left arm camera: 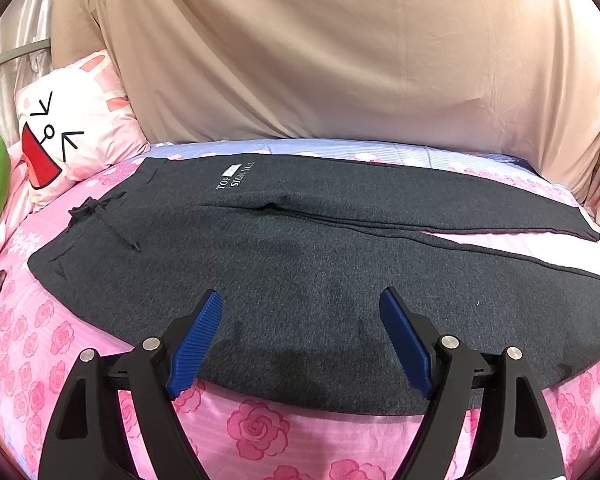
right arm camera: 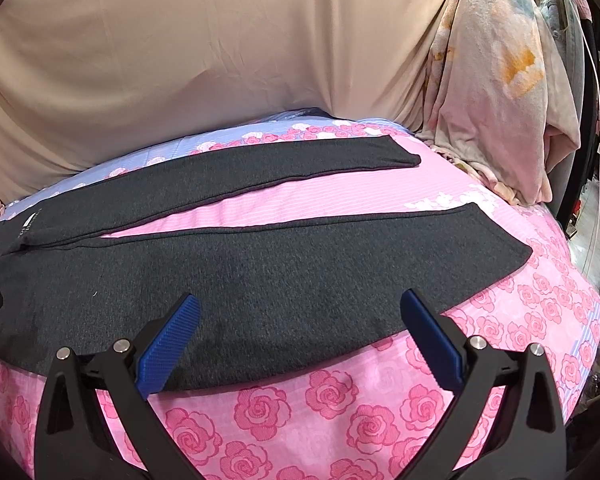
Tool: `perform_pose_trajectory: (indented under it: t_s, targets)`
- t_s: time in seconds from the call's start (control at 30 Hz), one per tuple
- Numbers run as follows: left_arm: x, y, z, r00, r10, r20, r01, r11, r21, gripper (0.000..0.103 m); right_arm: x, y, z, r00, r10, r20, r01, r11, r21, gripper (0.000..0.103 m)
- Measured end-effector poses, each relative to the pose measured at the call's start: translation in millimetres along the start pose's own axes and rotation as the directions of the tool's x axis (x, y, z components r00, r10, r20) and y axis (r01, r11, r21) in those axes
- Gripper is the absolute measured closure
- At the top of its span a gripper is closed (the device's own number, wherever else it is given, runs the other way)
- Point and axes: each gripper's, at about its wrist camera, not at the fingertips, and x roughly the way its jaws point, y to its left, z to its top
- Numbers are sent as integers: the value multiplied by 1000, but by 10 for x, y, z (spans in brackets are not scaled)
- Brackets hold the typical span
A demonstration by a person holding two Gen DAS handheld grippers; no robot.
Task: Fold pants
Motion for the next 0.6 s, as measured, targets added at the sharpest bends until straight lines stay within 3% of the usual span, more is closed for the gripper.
perform_pose_trajectory:
  t_s: [0.6]
  targets:
    - [-14, 10, -16, 1000, 3, 2, -3, 1000, -2, 25, -7, -12, 4, 1000, 1, 0, -1, 1000, -1, 5]
